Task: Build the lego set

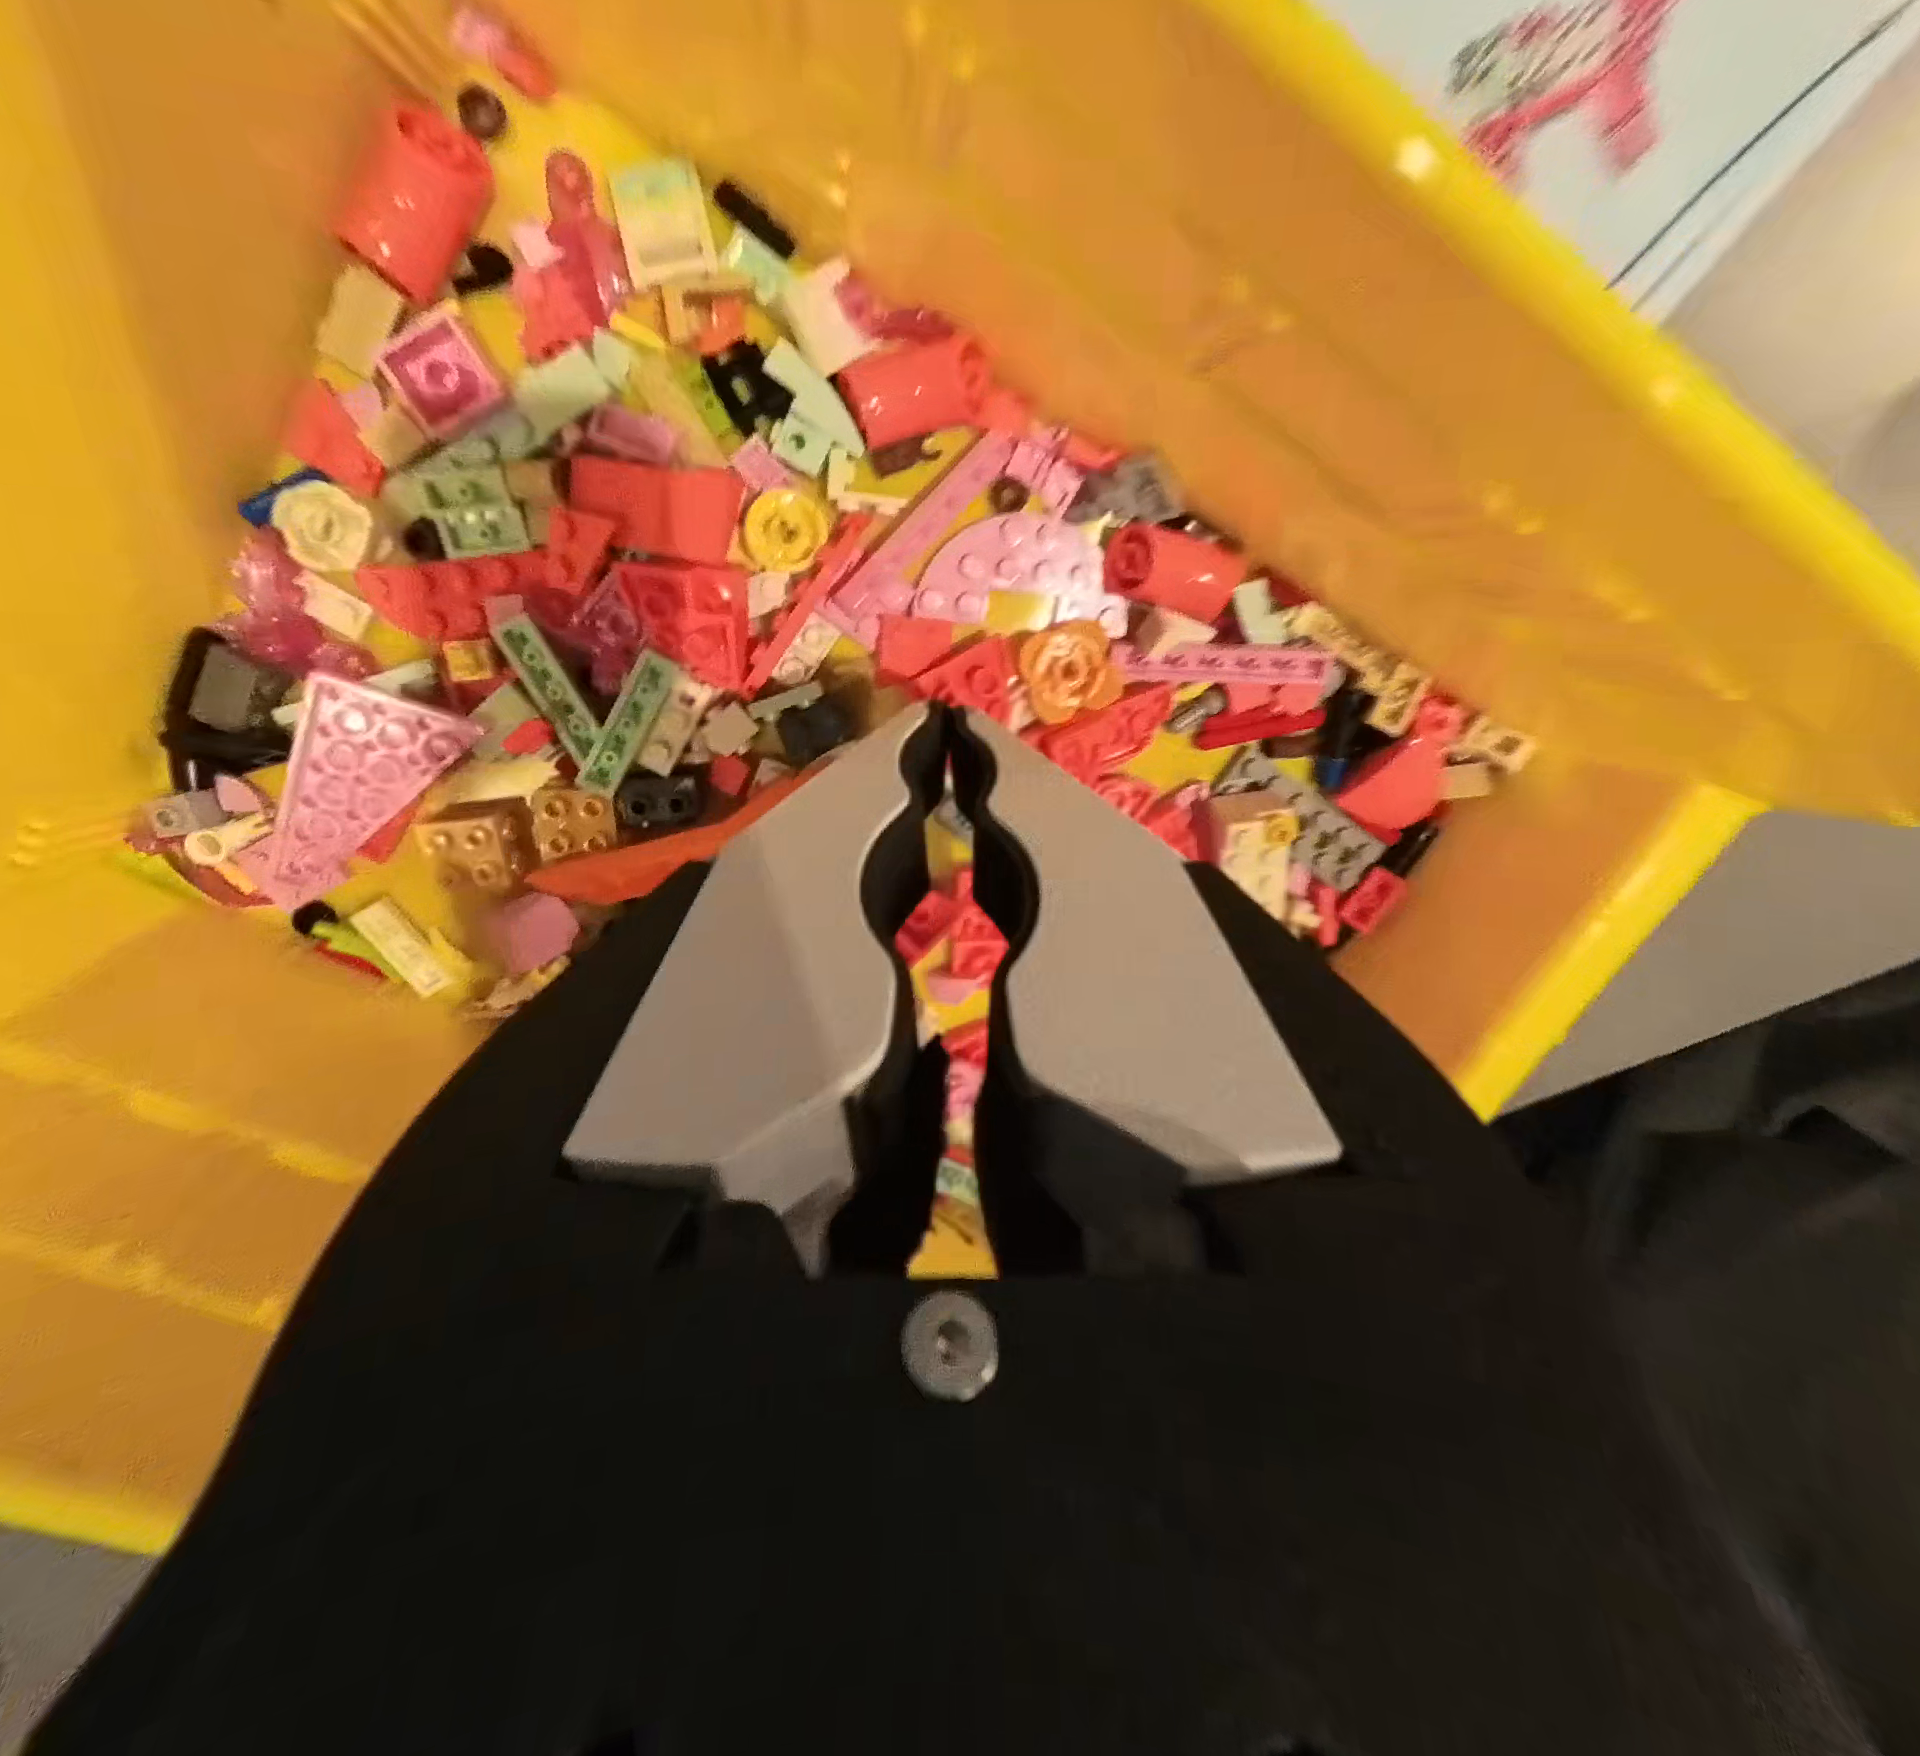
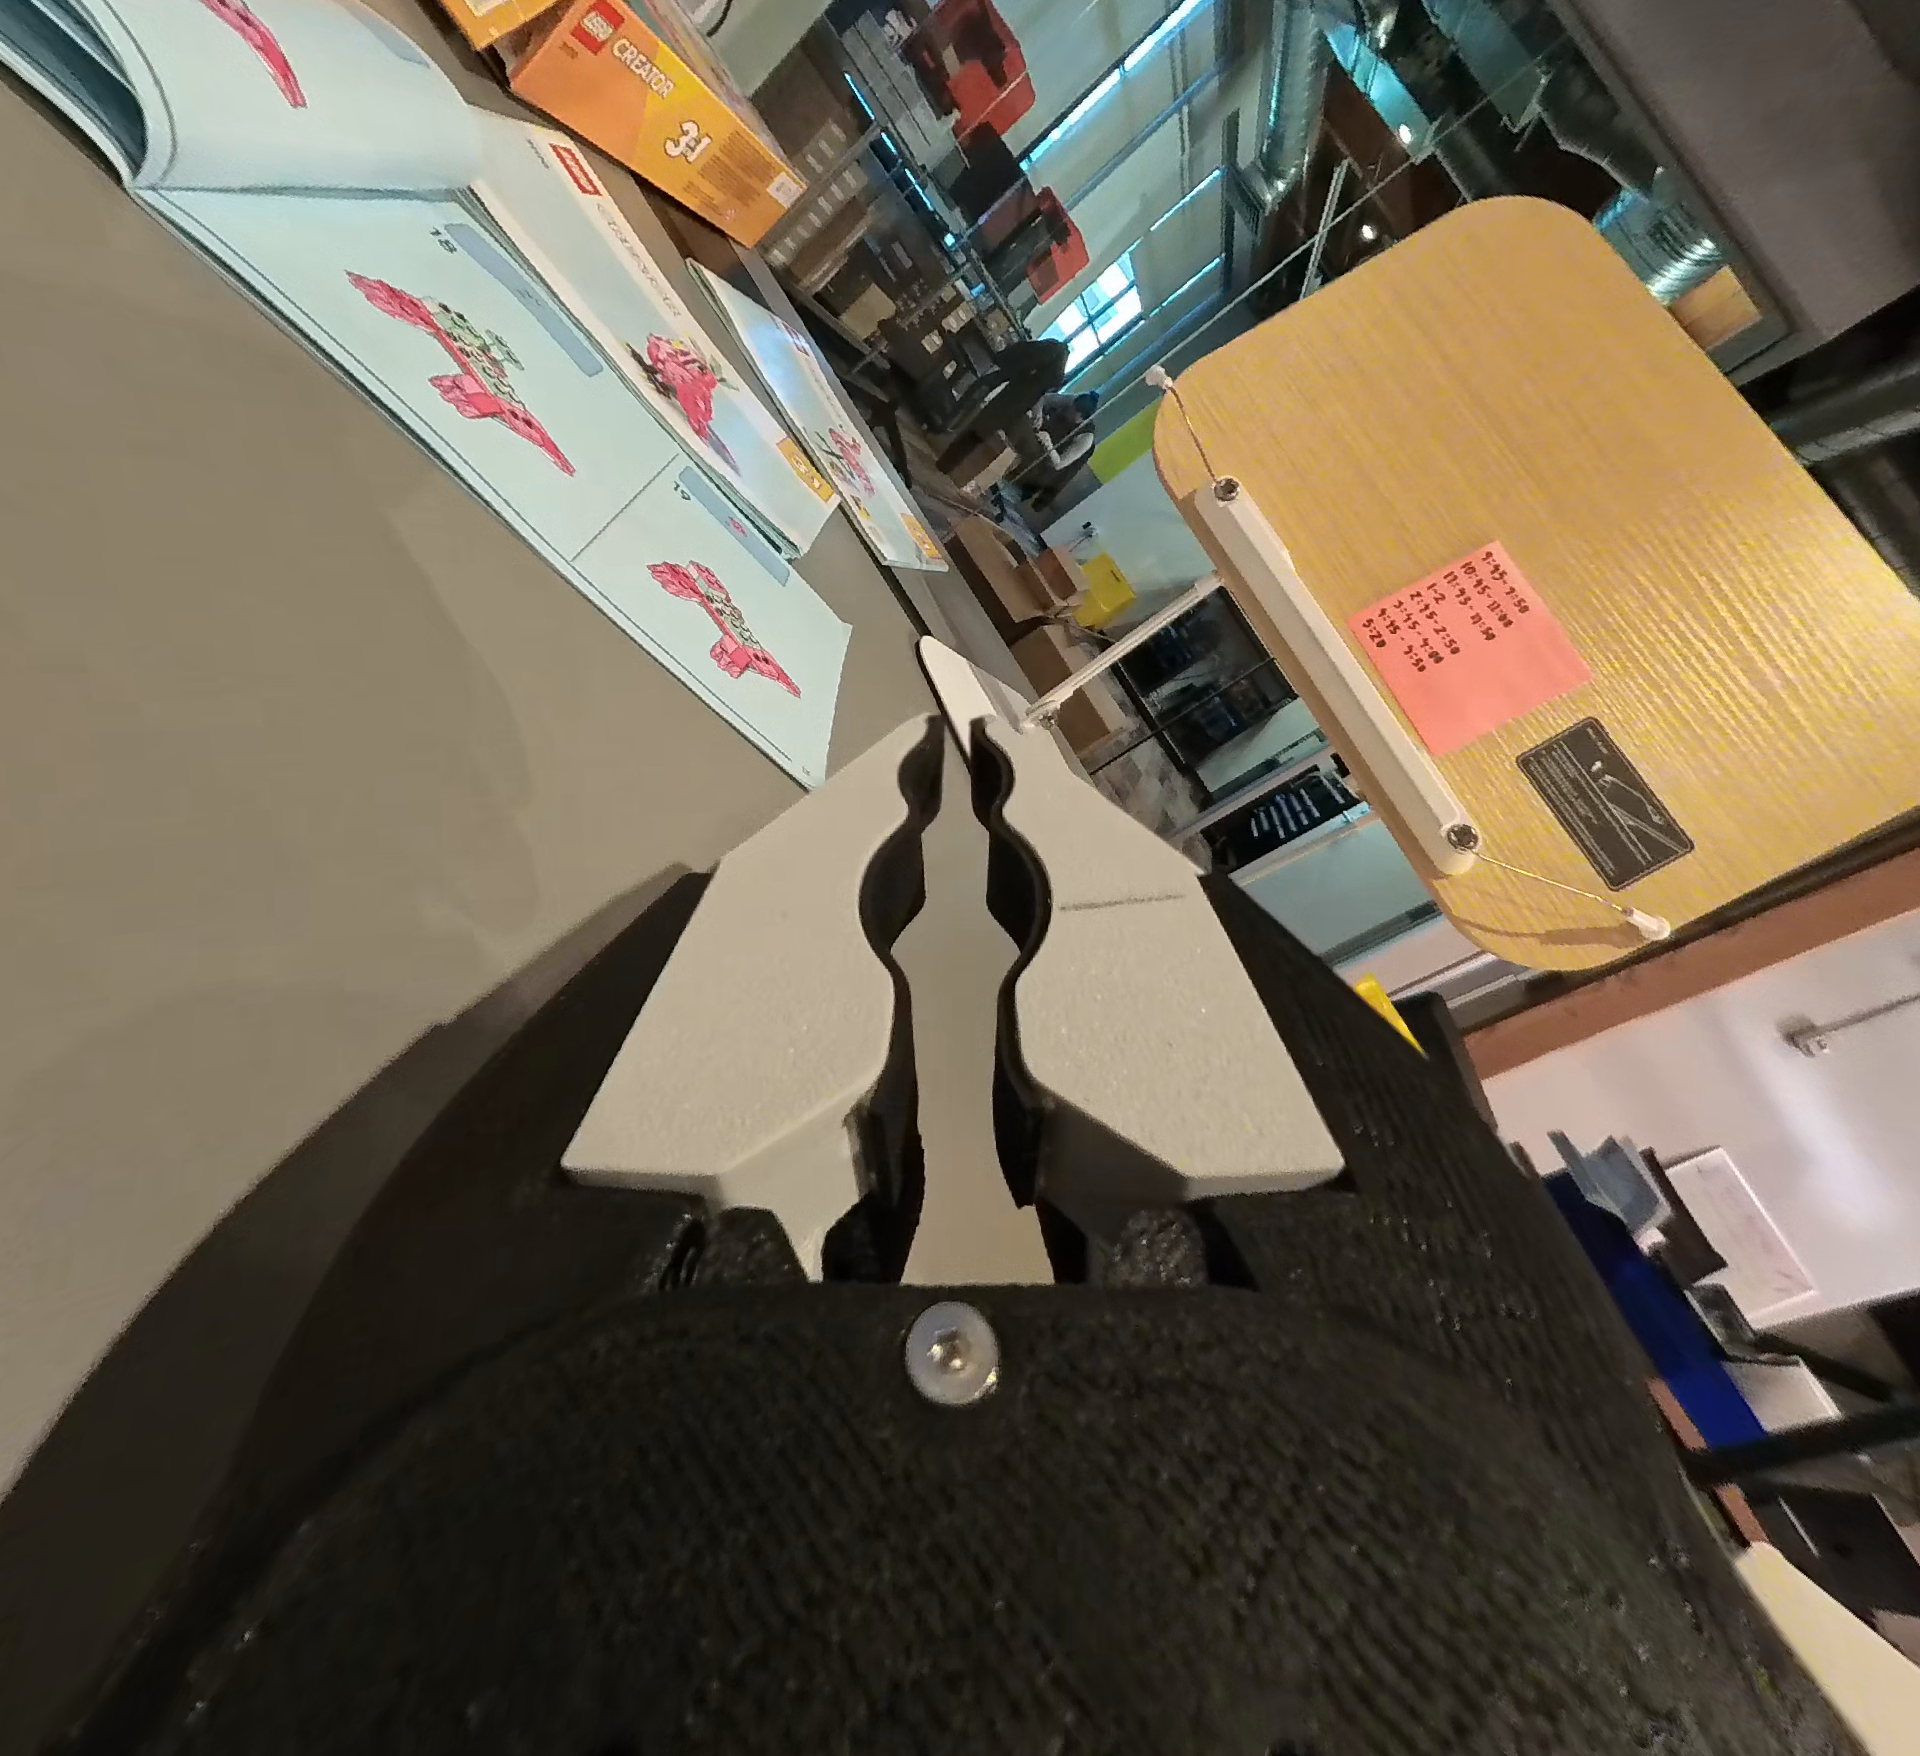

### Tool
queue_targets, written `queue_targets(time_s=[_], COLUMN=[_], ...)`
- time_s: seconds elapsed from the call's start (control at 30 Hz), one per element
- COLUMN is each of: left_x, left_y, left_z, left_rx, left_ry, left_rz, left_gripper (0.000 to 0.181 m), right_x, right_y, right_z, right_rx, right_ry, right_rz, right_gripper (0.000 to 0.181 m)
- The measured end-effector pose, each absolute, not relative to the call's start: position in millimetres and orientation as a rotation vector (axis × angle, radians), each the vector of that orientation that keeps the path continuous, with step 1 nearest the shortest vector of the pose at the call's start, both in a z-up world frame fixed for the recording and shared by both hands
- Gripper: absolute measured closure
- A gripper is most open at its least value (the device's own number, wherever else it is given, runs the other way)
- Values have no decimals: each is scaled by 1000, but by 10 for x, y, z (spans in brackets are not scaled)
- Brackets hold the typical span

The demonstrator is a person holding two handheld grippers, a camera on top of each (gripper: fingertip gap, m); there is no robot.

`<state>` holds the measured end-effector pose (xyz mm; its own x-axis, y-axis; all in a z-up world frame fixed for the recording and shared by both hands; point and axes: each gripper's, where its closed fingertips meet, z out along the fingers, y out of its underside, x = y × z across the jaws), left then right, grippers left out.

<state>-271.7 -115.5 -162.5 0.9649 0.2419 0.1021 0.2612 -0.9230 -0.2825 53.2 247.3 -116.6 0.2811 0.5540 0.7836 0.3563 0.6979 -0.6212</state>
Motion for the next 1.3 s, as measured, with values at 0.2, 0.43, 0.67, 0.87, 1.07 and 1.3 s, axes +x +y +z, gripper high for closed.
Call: queue_targets(time_s=[0.2,0.43,0.67,0.87,1.07,1.3], left_x=[-2820,-2920,-2964,-2917,-2807,-2779], left_y=[-1189,-908,-872,-922,-917,-923], left_z=[-1857,-1818,-1863,-1907,-1924,-1797], left_rx=[-2956,-2764,-2797,-2854,-2892,-2854], left_ry=[-439,-595,-595,-578,-452,-408], left_rz=[-114,-229,-180,-131,-74,-5], left_gripper=[181,167,159,160,176,181], right_x=[548,546,551,539,536,543], right_y=[2490,2483,2500,2492,2486,2488], right_z=[-1145,-1148,-1150,-1170,-1172,-1158], right_rx=[-865,-869,-888,-892,-893,-906], right_ry=[-1308,-1311,-1305,-1318,-1321,-1311], right_rz=[180,199,223,234,244,280], right_gripper=[179,180,180,180,180,180])
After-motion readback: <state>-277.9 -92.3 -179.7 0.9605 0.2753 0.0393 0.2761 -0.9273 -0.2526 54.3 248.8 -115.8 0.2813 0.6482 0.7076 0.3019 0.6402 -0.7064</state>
